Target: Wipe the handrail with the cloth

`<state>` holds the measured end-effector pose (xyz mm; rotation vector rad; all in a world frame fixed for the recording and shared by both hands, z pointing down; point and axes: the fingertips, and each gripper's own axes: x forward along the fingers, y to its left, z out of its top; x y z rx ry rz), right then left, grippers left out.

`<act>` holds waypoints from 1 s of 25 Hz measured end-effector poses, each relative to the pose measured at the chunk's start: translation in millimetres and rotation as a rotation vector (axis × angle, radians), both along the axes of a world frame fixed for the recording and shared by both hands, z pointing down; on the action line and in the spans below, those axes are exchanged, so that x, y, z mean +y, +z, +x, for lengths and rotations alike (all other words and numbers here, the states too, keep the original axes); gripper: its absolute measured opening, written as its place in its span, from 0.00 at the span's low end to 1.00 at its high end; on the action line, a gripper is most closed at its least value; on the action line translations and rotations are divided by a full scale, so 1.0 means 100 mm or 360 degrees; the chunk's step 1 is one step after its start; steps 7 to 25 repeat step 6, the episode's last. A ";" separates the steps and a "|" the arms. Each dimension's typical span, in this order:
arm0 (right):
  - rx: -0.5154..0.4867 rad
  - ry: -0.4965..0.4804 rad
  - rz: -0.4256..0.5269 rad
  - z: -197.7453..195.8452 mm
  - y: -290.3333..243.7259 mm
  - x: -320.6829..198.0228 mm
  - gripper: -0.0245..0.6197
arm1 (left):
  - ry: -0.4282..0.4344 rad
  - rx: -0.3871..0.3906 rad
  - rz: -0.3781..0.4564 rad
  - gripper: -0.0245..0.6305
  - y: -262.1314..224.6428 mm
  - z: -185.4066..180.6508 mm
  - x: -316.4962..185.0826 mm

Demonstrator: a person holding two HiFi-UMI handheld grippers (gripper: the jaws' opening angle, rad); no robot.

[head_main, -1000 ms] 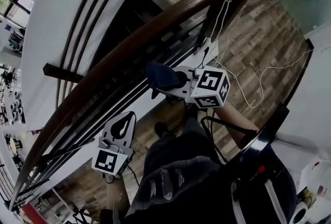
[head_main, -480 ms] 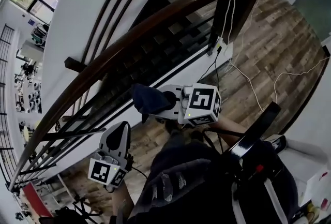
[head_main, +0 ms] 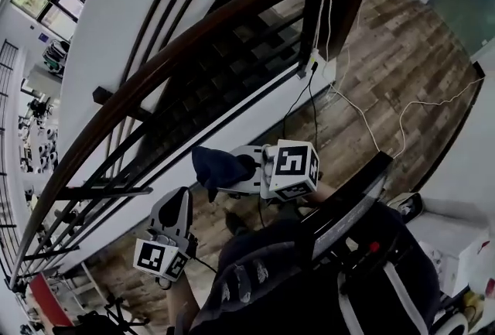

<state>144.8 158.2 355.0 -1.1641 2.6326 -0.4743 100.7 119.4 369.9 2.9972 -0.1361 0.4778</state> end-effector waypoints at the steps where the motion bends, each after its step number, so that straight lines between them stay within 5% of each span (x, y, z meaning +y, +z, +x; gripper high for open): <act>1: 0.0009 0.0008 -0.0012 -0.08 0.01 0.04 0.14 | 0.0023 0.0010 -0.0003 0.05 0.00 -0.06 0.05; 6: -0.0077 0.0032 0.0039 -0.63 -0.16 0.24 0.14 | 0.0135 0.0168 -0.0089 0.05 -0.17 -0.46 0.25; 25: -0.0077 0.0032 0.0039 -0.63 -0.16 0.24 0.14 | 0.0135 0.0168 -0.0089 0.05 -0.17 -0.46 0.25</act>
